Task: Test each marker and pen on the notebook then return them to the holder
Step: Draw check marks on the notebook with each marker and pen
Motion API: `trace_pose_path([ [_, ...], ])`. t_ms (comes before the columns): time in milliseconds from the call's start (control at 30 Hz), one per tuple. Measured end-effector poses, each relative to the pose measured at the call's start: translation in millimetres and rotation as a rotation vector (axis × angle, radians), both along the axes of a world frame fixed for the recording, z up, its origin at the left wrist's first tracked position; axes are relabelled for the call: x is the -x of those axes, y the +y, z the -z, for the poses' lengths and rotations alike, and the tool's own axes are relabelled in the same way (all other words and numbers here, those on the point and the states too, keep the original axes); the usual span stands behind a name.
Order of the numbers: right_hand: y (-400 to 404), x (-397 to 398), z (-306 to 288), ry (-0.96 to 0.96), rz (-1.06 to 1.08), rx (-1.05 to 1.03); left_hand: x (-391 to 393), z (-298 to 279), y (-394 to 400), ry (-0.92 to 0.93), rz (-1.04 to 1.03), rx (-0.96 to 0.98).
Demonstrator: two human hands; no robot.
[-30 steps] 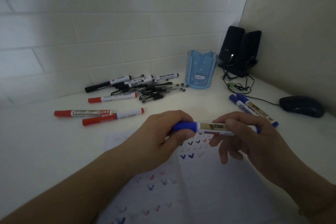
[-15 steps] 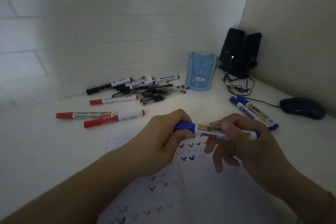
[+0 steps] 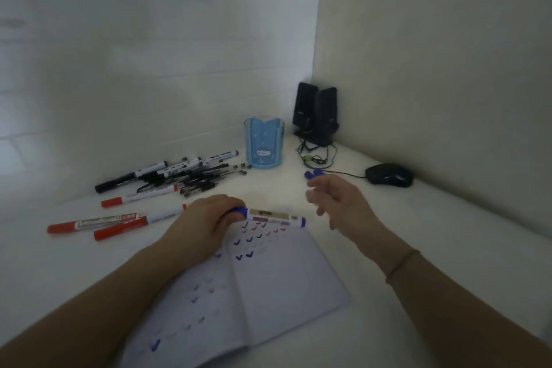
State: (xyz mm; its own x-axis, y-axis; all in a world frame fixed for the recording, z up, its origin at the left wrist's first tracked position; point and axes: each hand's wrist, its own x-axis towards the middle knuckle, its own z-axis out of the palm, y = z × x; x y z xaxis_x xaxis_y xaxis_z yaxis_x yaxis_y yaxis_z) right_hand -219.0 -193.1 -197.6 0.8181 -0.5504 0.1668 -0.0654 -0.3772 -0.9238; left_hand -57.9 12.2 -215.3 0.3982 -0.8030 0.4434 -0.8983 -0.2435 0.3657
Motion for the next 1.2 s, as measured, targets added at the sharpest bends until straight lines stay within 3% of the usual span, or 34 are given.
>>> trace_pose_path([
  [67,-2,15,0,0.09,-0.016,0.164,8,-10,-13,-0.008,-0.011,0.082],
  [200,-3,66,-11,-0.027,-0.007,0.056,38,-40,-47,-0.031,0.1,0.075],
  [300,-17,123,-19,-0.197,0.144,-0.11,76,-61,-79,-0.093,0.296,-0.126],
  [400,-34,199,-22,-0.317,0.337,-0.124,124,-65,-115,-0.279,0.45,-0.359],
  [500,-44,288,-22,-0.4,0.603,-0.045,173,-57,-144,-0.421,0.67,-0.25],
  [667,-43,401,17,-0.137,0.874,0.184,248,-27,-177,-0.574,0.945,-0.128],
  [933,-41,465,109,0.394,0.902,0.328,287,-3,-201,-0.545,1.031,-0.172],
  [1200,-56,447,110,0.284,0.969,0.286,250,-5,-205,-0.406,0.887,-0.143],
])
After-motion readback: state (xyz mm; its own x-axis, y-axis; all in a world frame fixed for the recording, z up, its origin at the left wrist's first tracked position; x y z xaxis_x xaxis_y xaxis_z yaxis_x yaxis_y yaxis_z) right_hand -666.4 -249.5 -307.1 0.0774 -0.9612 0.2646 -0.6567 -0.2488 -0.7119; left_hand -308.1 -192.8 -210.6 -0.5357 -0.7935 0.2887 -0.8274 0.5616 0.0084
